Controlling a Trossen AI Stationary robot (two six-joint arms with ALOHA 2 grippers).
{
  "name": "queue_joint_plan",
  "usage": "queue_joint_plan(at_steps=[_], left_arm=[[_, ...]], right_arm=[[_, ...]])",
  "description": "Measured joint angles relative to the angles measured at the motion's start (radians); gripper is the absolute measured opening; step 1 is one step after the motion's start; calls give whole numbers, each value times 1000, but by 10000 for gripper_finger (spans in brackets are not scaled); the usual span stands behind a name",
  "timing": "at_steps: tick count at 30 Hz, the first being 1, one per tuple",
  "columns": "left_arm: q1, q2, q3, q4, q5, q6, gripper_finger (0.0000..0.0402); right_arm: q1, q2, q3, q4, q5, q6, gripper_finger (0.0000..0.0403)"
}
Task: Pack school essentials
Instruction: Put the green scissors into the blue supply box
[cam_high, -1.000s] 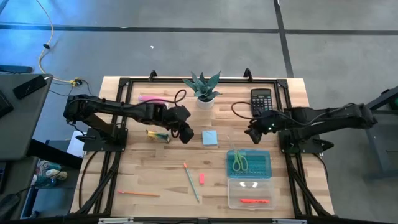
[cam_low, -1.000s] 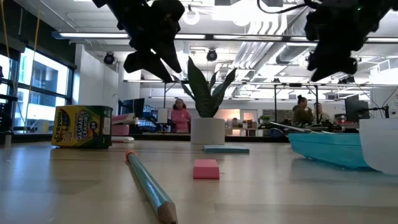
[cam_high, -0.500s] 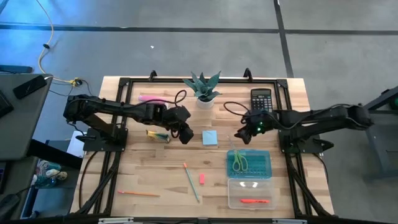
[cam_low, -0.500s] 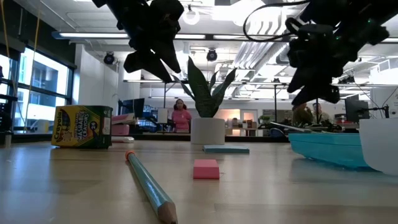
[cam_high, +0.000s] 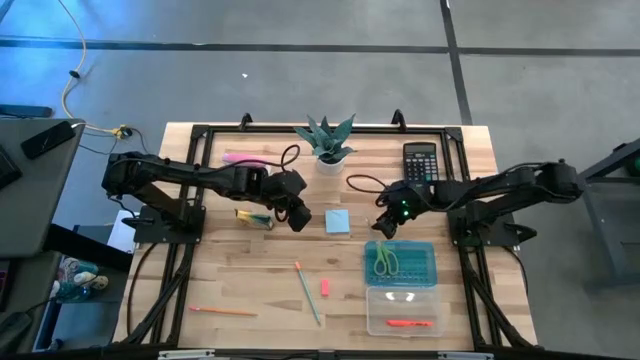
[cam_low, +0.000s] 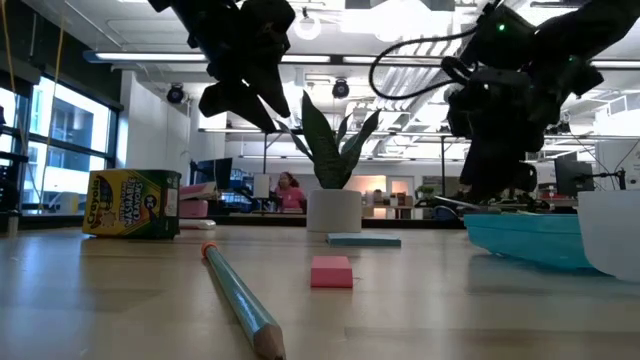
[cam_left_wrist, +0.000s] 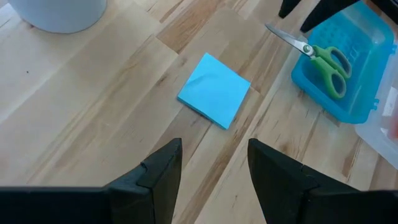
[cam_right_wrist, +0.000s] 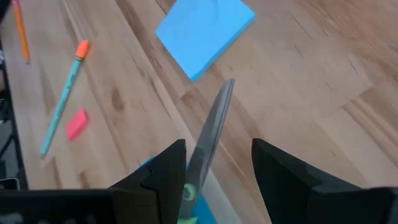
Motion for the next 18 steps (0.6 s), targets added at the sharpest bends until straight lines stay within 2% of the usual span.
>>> queue_joint_plan(at_steps=[18], left_arm=[[0,0,0,0,1,0,172]], right_arm=[[1,128,0,152,-98,-36,162]])
